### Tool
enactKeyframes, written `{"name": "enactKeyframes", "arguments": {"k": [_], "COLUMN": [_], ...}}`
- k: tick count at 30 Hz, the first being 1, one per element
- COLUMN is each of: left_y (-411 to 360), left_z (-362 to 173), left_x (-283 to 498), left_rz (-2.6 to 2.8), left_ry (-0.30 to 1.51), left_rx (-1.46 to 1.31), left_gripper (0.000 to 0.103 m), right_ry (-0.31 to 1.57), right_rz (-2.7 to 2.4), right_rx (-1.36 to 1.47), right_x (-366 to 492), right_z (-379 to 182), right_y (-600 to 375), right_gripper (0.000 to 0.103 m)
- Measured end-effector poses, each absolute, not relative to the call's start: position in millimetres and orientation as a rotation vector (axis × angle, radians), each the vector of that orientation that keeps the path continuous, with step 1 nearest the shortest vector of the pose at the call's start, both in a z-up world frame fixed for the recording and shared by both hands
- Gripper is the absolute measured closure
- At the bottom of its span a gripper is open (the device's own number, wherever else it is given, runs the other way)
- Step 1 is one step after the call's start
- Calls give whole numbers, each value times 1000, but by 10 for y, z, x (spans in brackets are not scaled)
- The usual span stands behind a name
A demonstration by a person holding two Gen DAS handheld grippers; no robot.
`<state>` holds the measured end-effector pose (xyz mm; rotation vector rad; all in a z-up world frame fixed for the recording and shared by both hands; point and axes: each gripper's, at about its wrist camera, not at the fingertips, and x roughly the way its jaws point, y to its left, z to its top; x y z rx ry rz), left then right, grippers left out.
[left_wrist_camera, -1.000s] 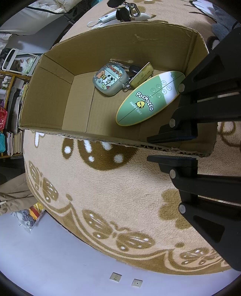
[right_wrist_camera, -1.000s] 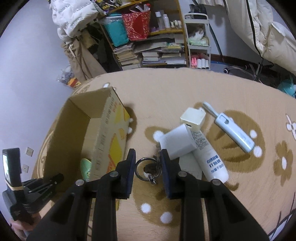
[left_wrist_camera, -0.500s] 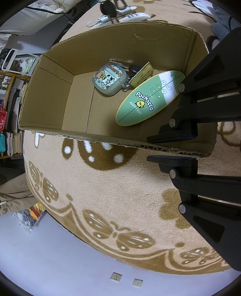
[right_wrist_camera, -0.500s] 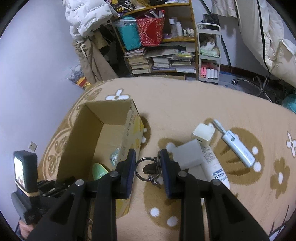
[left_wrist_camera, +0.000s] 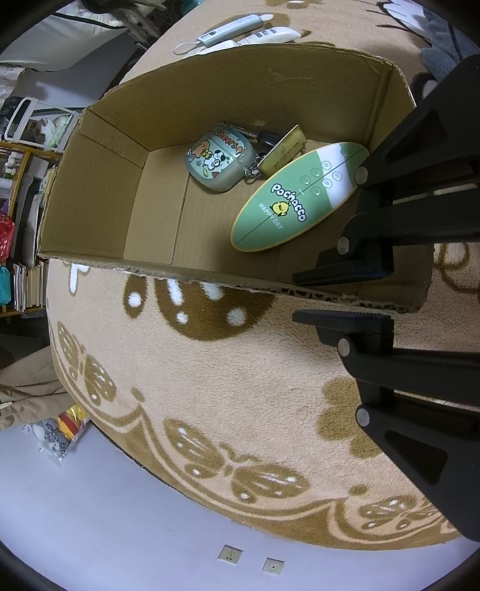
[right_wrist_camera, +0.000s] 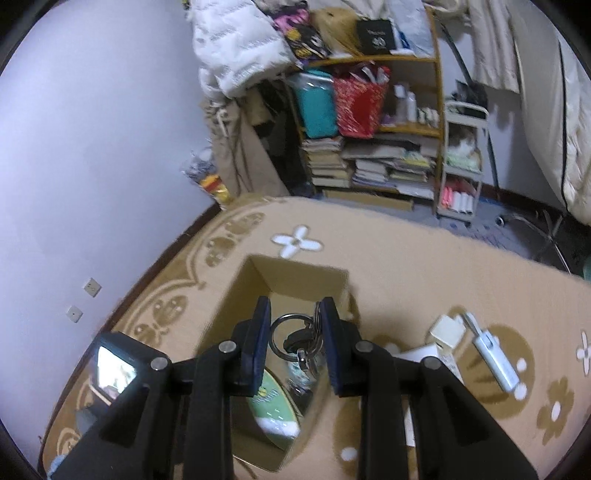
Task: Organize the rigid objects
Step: 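Carry the key ring into the box and release it with the right tool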
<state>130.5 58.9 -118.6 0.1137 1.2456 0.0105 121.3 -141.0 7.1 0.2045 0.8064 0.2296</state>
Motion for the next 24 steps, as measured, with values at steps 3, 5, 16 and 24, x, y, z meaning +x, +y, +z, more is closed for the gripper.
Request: {"name": "enactKeyframes", "arguments": {"k": [3, 5, 16, 24], "left_y": [588, 588, 589, 588], "left_z": [-1190, -1188, -1192, -1193], "left_x": [1310, 1307, 1302, 1303], "left_rz": [10, 10, 9, 8], "left_ry": [1245, 1245, 1245, 1245], "left_rx": [114, 113, 114, 113], "left_gripper": [91, 91, 91, 91], "right_ry": [790, 791, 938, 1000], "right_rz": [258, 274, 305, 302], "right_rx": [202, 202, 266, 257], "right_x": [1217, 1224, 1267, 1251], "right_z": [132, 122, -402, -678], "right_y": [-1306, -1245, -1119, -1055], "right_gripper": [74, 74, 74, 74]}}
